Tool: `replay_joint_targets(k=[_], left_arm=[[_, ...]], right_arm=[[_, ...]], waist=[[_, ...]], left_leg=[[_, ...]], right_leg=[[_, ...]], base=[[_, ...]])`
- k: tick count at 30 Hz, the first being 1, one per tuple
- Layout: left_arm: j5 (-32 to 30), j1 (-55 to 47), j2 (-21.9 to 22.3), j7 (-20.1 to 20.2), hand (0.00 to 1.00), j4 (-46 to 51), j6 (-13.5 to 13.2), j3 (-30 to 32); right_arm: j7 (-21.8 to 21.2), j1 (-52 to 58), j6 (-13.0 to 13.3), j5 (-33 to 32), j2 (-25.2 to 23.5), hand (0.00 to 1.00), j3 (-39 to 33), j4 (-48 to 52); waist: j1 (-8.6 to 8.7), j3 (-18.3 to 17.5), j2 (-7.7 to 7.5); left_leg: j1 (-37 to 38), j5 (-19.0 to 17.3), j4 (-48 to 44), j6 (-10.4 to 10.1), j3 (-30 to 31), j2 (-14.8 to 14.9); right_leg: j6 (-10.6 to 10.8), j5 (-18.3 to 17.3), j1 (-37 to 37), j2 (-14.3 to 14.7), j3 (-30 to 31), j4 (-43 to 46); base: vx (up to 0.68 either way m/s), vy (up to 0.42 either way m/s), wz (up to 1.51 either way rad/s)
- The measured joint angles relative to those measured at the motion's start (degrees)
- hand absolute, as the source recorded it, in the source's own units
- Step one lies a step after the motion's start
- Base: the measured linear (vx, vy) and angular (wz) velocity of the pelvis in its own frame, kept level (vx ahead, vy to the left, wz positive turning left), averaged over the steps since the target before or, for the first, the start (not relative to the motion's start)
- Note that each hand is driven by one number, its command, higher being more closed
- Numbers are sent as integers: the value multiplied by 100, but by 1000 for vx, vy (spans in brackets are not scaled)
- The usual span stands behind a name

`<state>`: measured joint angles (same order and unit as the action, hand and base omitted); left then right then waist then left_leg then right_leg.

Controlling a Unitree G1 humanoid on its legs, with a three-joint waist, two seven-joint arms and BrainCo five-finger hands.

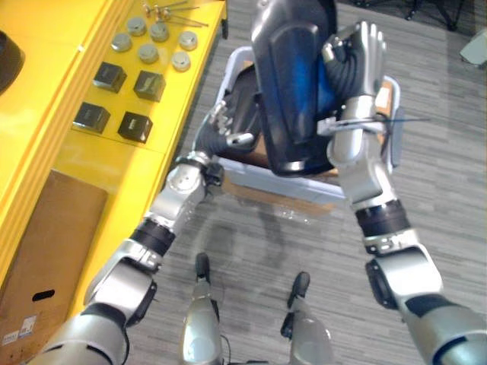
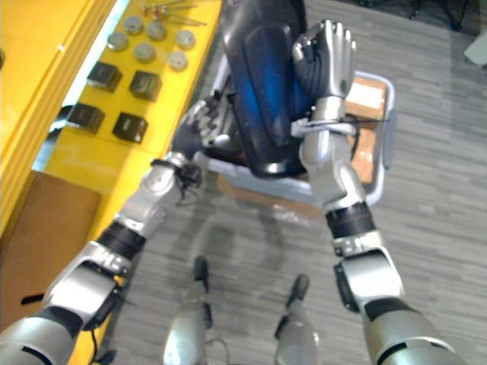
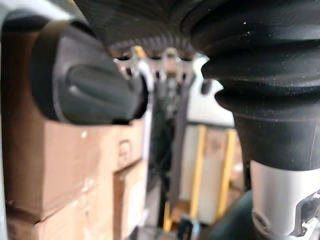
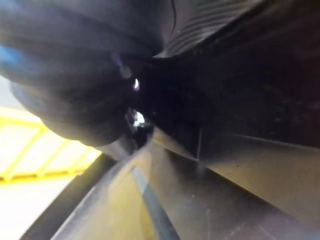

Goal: Walk over and take plastic housings, then place them on the shelf

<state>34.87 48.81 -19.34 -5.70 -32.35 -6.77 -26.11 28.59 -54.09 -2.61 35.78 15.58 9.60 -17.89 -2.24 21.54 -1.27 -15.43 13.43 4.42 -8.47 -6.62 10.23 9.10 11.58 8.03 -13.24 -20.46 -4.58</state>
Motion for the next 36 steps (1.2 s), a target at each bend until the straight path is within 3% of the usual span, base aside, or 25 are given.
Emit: replay_joint_targets(k=[7,16,28,36], left_arm=[[344,0,49,-94,0,-154,104,-56],[1446,-67,-164,2,0,102,141,-218],[1728,-168,-382,335,0,633,140,-208],[1929,-483,-333,460,0,656,161,-296]], right_arm=[[-128,450,3,106,-129,100,357,358],[-259,931,8,167,52,100,470,300],[-403,1064,6,170,170,100,602,-63],[-481,1400,2,216,53,100,782,-117]], waist=[[8,-125,-208],[-1,-125,-208],[-18,-139,-207],[-14,-709,-194]], left_leg=[[1,-1,1,-1,11,0],[-29,5,3,-5,67,-1],[-66,14,4,-4,110,-2],[-75,6,11,-13,121,-1]], right_leg=[[2,-2,-9,-1,-3,-1],[6,-6,-22,2,-75,-2],[6,-6,-23,8,-130,-4],[8,-45,-19,7,-139,-7]], base=[[0,0,0],[0,0,1],[0,0,2],[0,0,0]])
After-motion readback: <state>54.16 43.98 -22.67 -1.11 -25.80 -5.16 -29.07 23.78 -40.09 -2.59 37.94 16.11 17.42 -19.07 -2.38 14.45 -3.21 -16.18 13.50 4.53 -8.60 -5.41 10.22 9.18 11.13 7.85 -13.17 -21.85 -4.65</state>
